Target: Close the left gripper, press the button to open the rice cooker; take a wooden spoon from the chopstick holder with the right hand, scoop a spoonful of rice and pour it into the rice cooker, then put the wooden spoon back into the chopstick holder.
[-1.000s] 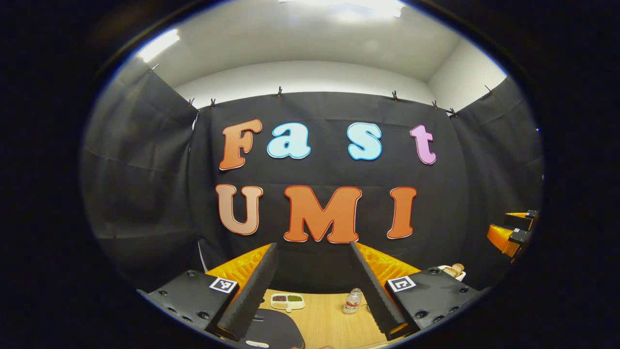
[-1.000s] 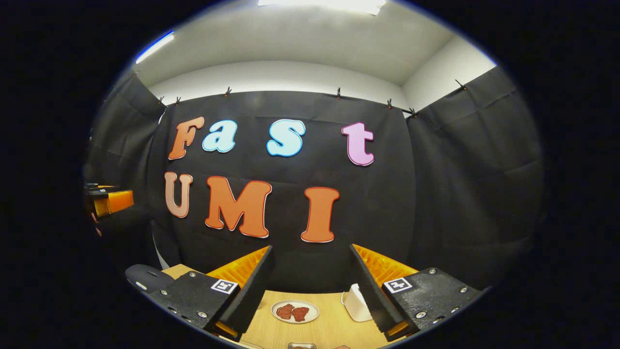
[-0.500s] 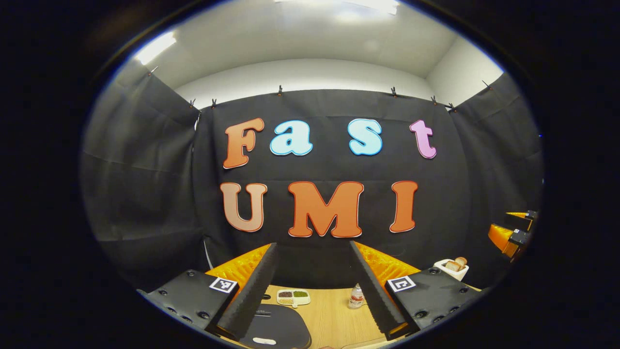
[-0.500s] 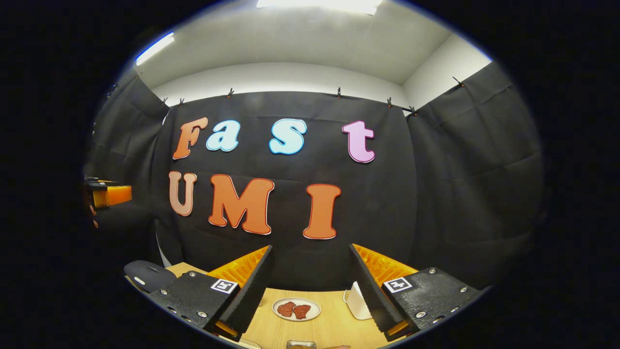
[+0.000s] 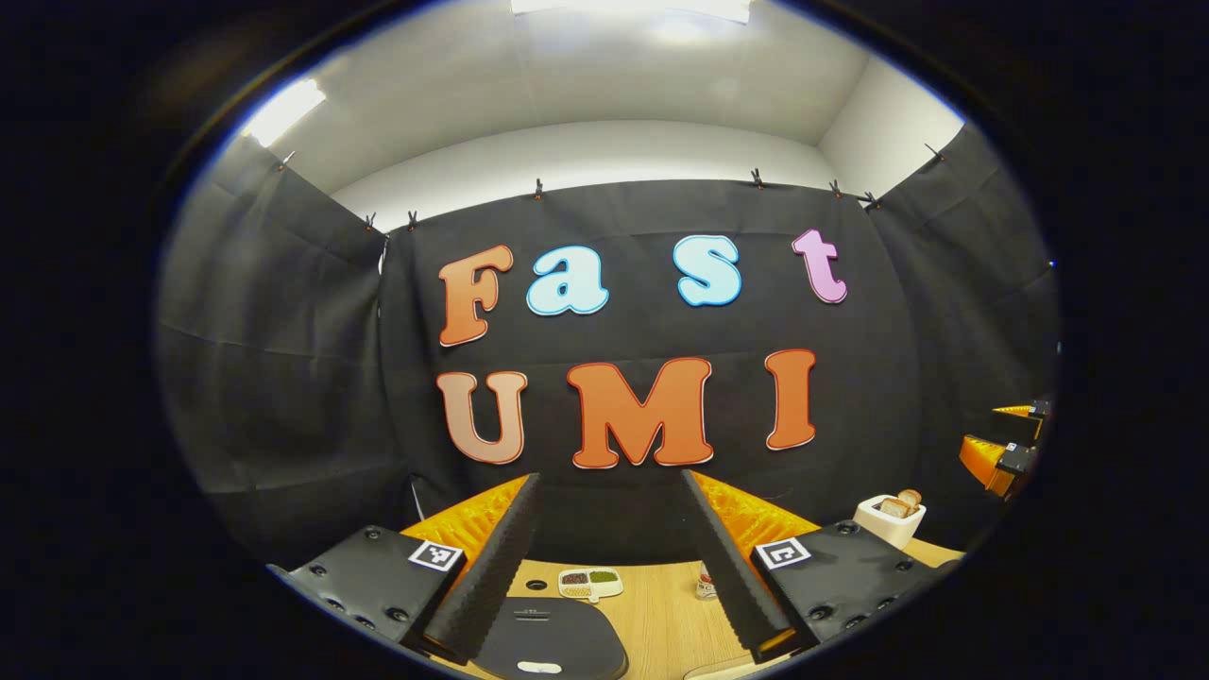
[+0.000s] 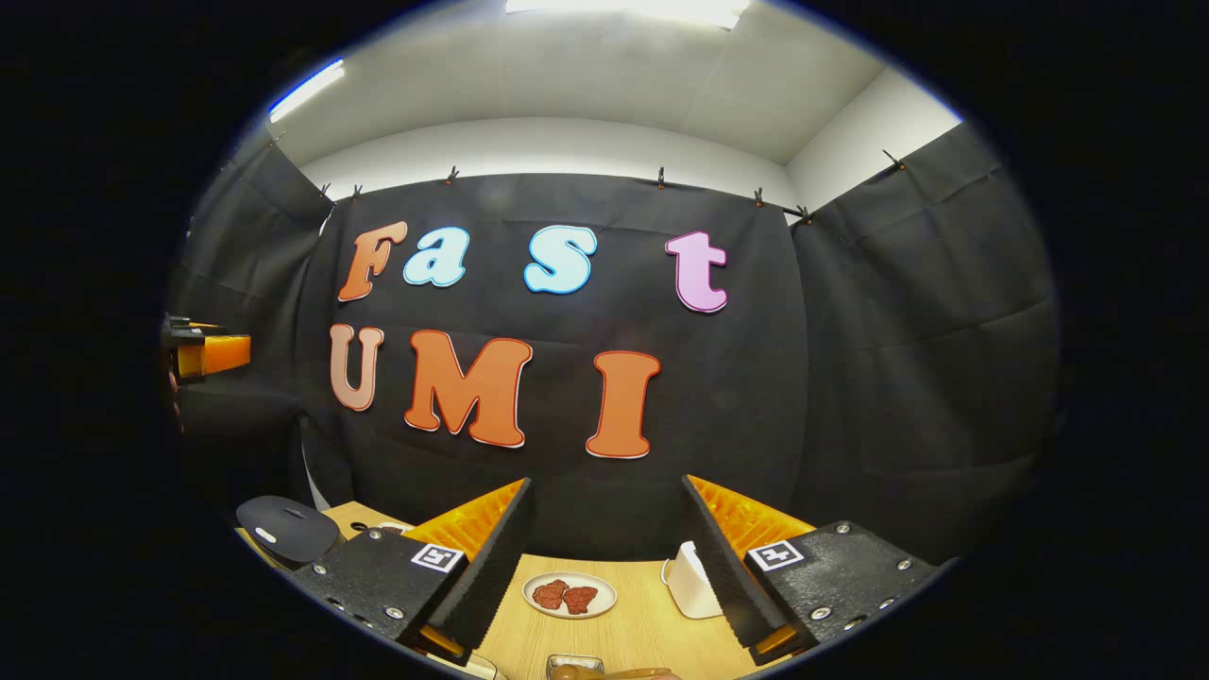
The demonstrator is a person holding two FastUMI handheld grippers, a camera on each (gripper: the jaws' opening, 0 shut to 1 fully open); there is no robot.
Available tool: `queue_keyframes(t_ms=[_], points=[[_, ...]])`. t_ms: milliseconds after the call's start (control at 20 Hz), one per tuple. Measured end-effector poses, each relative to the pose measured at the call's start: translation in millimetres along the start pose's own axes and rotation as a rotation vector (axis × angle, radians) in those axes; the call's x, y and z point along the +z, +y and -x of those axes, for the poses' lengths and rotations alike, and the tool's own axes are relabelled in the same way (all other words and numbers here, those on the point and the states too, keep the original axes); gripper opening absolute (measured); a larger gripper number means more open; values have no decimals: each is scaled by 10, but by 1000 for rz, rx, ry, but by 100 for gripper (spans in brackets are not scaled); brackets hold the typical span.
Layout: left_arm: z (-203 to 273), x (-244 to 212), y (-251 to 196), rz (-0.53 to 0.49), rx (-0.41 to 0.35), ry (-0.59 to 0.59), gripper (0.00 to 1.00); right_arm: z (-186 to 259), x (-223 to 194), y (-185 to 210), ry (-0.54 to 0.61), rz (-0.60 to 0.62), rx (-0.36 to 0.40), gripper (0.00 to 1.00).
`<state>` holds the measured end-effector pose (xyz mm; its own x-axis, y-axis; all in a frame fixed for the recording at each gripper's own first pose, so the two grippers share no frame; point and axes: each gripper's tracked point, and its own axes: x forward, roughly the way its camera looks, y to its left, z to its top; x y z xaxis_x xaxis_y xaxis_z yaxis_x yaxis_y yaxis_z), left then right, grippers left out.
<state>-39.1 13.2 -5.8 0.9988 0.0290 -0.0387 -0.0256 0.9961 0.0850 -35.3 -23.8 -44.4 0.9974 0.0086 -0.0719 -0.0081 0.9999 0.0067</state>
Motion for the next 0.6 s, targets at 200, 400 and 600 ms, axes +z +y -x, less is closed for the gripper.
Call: queue_keyframes(t_ms=[200, 400, 600], points=[[-16, -128, 86, 28, 19, 61, 23, 76, -87, -9, 25, -4, 1, 94], [-69, -358, 239, 61, 44, 166, 13, 110, -142, -53, 39, 9, -10, 94], [-120, -892, 369, 116, 55, 416, 14, 157, -195, -127, 55, 9, -28, 95]])
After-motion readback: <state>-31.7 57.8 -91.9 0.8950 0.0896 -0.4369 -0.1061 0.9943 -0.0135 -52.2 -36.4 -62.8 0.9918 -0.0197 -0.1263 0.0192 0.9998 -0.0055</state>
